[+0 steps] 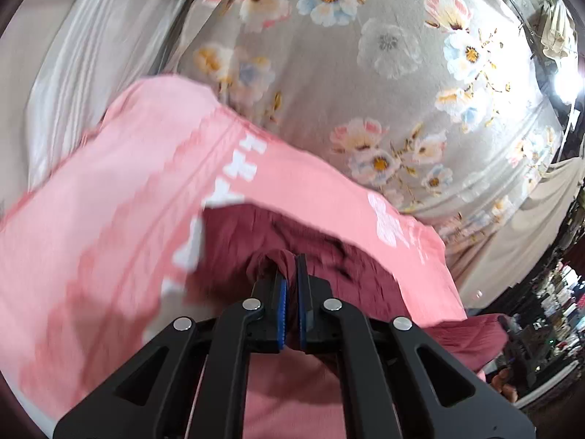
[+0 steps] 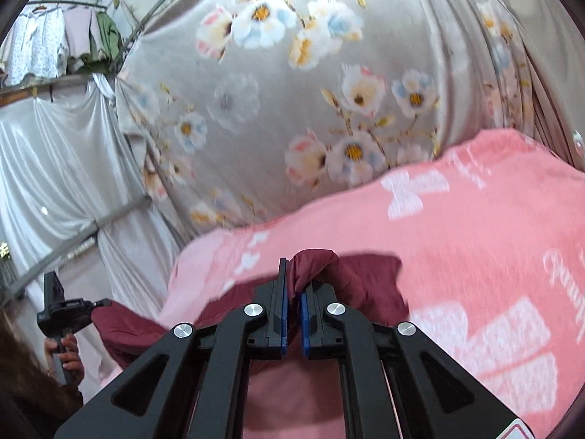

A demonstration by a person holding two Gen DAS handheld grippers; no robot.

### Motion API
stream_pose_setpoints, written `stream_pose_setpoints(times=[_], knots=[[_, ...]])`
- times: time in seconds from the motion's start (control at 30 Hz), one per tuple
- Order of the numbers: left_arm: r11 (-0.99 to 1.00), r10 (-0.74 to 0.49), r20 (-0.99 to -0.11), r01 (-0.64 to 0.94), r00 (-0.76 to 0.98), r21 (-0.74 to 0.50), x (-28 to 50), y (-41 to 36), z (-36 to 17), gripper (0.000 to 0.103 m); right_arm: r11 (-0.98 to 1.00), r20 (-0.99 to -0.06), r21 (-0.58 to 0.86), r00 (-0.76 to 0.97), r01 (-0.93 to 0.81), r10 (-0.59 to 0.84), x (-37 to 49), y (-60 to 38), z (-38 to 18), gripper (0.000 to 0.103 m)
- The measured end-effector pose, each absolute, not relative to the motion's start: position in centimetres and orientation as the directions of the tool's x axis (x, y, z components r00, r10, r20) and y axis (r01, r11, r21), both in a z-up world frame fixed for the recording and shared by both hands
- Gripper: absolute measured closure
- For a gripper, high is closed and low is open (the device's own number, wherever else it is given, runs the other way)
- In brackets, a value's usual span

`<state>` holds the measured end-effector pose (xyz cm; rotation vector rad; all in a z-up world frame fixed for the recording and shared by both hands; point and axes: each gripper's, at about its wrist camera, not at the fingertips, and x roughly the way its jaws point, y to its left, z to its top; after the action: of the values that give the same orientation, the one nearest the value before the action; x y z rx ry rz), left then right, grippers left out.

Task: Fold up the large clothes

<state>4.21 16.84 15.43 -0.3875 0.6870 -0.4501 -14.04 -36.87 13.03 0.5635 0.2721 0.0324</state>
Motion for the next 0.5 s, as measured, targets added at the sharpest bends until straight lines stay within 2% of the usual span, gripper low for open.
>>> stream_pose_setpoints(times=[0.1,0.2,0.37,0.5], knots=[[0.870,-0.461,-0.547,0.232,0.699,-0.436,9.6,14.7,15.4,0.099,0.837,-0.295,0.531,0.955,0.129,0.039,-7.3,-38.4,12.2,0.098],[0.931,-0.340,-0.624,0.157,0.704,-0.331,15.5,12.1,13.5,0.098,0.830,-0.380,0.514,0.925,0.218,-0.007,-0.7,-39.1,10.0,0.098],[0.980,-0.179,-0.753,0.050,0.633,-0.191,24.2,8.8,6.5,0.098,0.824,-0.515,0.458,0.855,0.333,-0.059,7.3,-39.3,4.2,0.098],[0.993,-0.103,-0.805,0.015,0.584,-0.116,28.0,7.5,1.7,0.098,0.816,-0.586,0.429,0.807,0.386,-0.074,10.8,-39.5,0.3,0.098]])
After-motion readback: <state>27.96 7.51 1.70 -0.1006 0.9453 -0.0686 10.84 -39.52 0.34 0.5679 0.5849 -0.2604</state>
